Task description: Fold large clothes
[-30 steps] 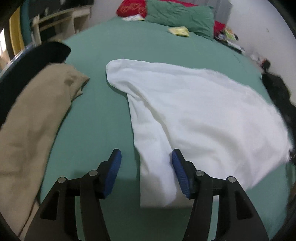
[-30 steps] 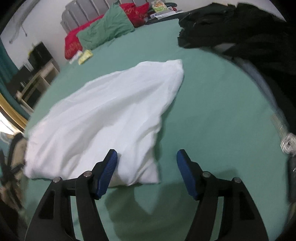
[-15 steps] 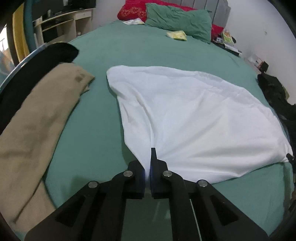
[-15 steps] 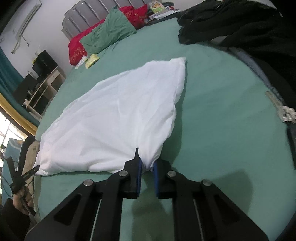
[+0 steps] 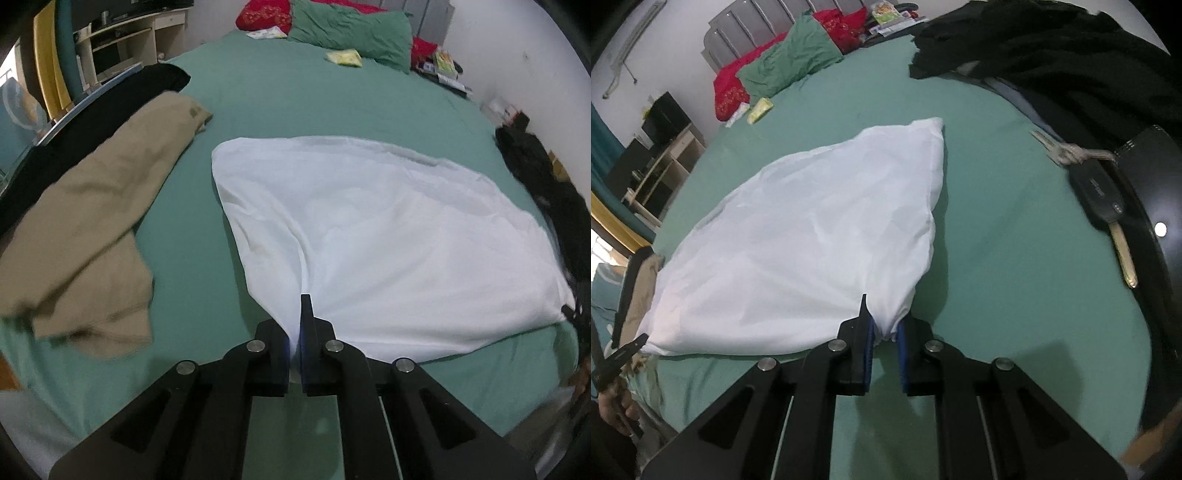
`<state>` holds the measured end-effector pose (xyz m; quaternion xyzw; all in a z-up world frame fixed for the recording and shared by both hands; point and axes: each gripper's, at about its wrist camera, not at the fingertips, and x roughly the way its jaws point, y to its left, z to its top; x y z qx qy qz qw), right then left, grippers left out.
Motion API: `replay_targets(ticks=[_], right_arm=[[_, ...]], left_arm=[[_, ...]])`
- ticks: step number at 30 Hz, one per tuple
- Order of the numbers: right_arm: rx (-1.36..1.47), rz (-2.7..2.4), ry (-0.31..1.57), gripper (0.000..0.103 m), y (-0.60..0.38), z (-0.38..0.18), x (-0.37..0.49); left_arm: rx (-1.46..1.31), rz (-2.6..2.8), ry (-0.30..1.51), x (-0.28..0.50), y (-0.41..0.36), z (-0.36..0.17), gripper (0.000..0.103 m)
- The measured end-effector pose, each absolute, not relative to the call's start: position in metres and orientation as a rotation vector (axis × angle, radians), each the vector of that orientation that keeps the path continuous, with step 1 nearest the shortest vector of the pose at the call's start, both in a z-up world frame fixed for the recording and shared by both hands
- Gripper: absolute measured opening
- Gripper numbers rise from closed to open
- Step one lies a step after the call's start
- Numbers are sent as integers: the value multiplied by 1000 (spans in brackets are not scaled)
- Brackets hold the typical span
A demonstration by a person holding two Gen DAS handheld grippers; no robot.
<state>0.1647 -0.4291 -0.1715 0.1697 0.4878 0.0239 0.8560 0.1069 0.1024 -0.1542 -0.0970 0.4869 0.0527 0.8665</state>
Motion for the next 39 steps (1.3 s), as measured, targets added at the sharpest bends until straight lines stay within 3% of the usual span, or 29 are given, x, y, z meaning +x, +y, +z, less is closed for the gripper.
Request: replay_targets(ticks=[5, 9, 11, 13, 17, 19, 29, 39], right_arm=[[302, 31, 1067, 11, -426, -181, 157], [304, 26, 1075, 18, -427, -180, 159], [295, -7, 1069, 26, -428, -176, 159], [248, -56, 1030, 36, -424, -167, 155], [167, -117, 912, 54, -415, -142, 153], [135, -142, 867, 62, -411, -134, 152], [90, 77, 850, 64, -350, -136, 197], [10, 205, 915, 64, -314, -160, 252]], left_arm=[[-196, 128, 1079, 99, 99, -171, 8], [-175, 149, 1078, 96, 95, -166, 10], [-186, 148, 1076, 92, 95, -162, 13], [-173, 167, 1062, 88, 94, -155, 28], [-162, 187, 1018, 84, 93, -137, 29], [-154, 221, 994, 83, 95, -128, 36], [-171, 150, 921, 112, 74, -107, 41], [-134, -51, 1051, 244, 12, -142, 41]])
